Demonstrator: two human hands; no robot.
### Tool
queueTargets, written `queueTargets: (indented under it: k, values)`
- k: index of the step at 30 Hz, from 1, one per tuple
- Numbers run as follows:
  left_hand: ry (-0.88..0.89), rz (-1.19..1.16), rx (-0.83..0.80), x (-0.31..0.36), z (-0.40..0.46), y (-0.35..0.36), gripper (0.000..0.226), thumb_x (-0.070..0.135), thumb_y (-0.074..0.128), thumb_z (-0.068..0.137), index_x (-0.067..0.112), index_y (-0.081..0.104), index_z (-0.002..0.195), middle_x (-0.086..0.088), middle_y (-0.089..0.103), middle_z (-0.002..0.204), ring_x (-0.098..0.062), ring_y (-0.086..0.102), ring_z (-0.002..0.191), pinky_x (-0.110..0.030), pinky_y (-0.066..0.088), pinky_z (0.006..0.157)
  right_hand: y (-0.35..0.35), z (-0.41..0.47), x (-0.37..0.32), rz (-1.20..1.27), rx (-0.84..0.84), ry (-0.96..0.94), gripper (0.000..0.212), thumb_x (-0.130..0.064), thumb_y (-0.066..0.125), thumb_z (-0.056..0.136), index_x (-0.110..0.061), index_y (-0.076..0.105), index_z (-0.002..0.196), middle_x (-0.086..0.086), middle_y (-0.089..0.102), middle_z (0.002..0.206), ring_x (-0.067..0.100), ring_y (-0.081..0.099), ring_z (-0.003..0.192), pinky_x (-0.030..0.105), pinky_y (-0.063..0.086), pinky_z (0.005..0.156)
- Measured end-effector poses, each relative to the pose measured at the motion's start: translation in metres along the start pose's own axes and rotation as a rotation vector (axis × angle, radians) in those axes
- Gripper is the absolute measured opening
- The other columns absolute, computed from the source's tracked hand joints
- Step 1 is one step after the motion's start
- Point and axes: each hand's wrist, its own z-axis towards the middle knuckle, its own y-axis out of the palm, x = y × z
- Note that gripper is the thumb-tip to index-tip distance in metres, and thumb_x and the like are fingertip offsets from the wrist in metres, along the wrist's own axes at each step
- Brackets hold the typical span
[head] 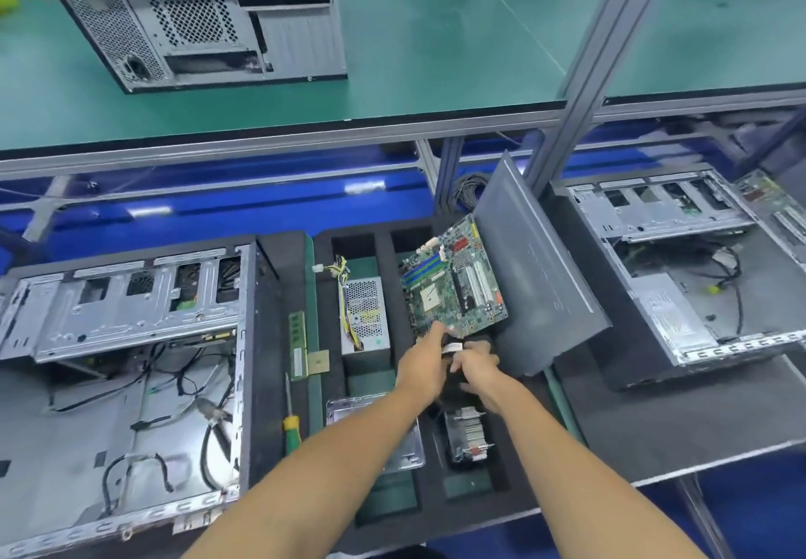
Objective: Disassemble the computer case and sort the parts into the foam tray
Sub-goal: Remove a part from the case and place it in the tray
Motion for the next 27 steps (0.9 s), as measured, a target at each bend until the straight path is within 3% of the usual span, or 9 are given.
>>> queueTargets:
  k: [3,5,7,11,14,17,20,23,27]
  values:
    - [0.174,0.454,-0.083,-0.008,0.002,-0.008,0.031,0.002,0.059,0.085,0.026,0.056,0.105,-0.003,0.07,0.099,-0.032,0.064,0.096,-0.039,0.042,0.088,0.008,-0.004,-0.007,-0.072,0.05,0.065,0.071,-0.015,0.064,0.08,-0.004,0.032,0.142,0.02,0.039,0.141,0.033,0.047,0.123,0.047,0.045,0.105]
    - [0.172,0.66,-0.177,-0.01,0.007,-0.007,0.025,0.012,0.066,0.091,0.023,0.063,0.114,-0.004,0.066,0.113,-0.028,0.06,0.111,-0.037,0.037,0.096,0.016,-0.008,-0.013,-0.102,0.039,0.065,0.068,-0.02,0.062,0.084,-0.004,0.032,0.143,0.019,0.039,0.142,0.032,0.049,0.12,0.04,0.049,0.098]
    - [0.132,0.694,-0.193,-0.015,0.012,0.003,0.038,0.022,0.064,0.097,0.016,0.058,0.134,-0.007,0.057,0.131,-0.028,0.046,0.126,-0.037,0.034,0.104,0.02,-0.013,-0.016,-0.155,0.035,0.027,0.062,-0.018,0.06,0.087,-0.004,0.033,0.142,0.022,0.039,0.14,0.032,0.052,0.112,0.033,0.051,0.084]
    - [0.232,0.829,-0.226,-0.015,0.01,0.016,0.059,0.029,0.058,0.101,0.011,0.037,0.153,-0.012,0.039,0.147,-0.031,0.031,0.136,-0.04,0.026,0.114,0.016,-0.018,-0.011,-0.374,-0.011,0.008,0.067,-0.025,0.057,0.089,-0.007,0.03,0.148,0.021,0.037,0.147,0.037,0.046,0.128,0.044,0.042,0.107]
    - [0.08,0.693,-0.158,-0.009,0.007,0.007,0.076,0.02,0.07,0.091,0.009,0.028,0.152,-0.012,0.032,0.147,-0.031,0.034,0.135,-0.04,0.034,0.11,0.016,-0.015,-0.005,-0.313,0.01,0.011,0.071,-0.033,0.061,0.091,-0.004,0.032,0.148,0.021,0.041,0.15,0.037,0.044,0.133,0.044,0.039,0.11]
    - [-0.161,0.34,-0.054,-0.007,0.001,-0.008,0.059,0.001,0.058,0.094,0.012,0.031,0.146,-0.015,0.037,0.143,-0.037,0.051,0.125,-0.045,0.048,0.099,0.027,-0.016,0.0,0.016,-0.124,0.047,0.076,-0.037,0.061,0.094,-0.007,0.022,0.152,0.017,0.048,0.144,0.035,0.052,0.123,0.046,0.046,0.102]
    - [-0.12,0.248,-0.035,-0.012,-0.006,-0.016,0.038,-0.009,0.048,0.094,0.008,0.041,0.127,-0.016,0.048,0.129,-0.042,0.06,0.111,-0.052,0.049,0.088,0.034,-0.012,0.008,0.183,-0.015,0.011,0.055,-0.03,0.06,0.095,-0.001,0.041,0.139,0.016,0.057,0.119,0.03,0.053,0.103,0.04,0.043,0.087]
    - [0.02,0.423,-0.081,-0.025,-0.013,-0.011,0.05,-0.006,0.061,0.087,0.007,0.04,0.131,-0.016,0.048,0.132,-0.037,0.051,0.121,-0.048,0.047,0.092,0.034,-0.01,0.018,-0.008,0.117,-0.011,0.038,-0.036,0.053,0.099,-0.013,0.051,0.129,0.02,0.047,0.13,0.039,0.047,0.121,0.041,0.039,0.096]
    - [0.176,0.832,-0.122,-0.033,-0.014,-0.008,0.063,0.023,0.06,0.097,0.013,0.032,0.152,-0.01,0.028,0.155,-0.028,0.028,0.139,-0.041,0.039,0.102,0.035,-0.013,0.018,-0.271,0.202,-0.099,0.036,-0.035,0.051,0.098,-0.02,0.054,0.131,0.025,0.034,0.144,0.038,0.034,0.132,0.043,0.03,0.107]
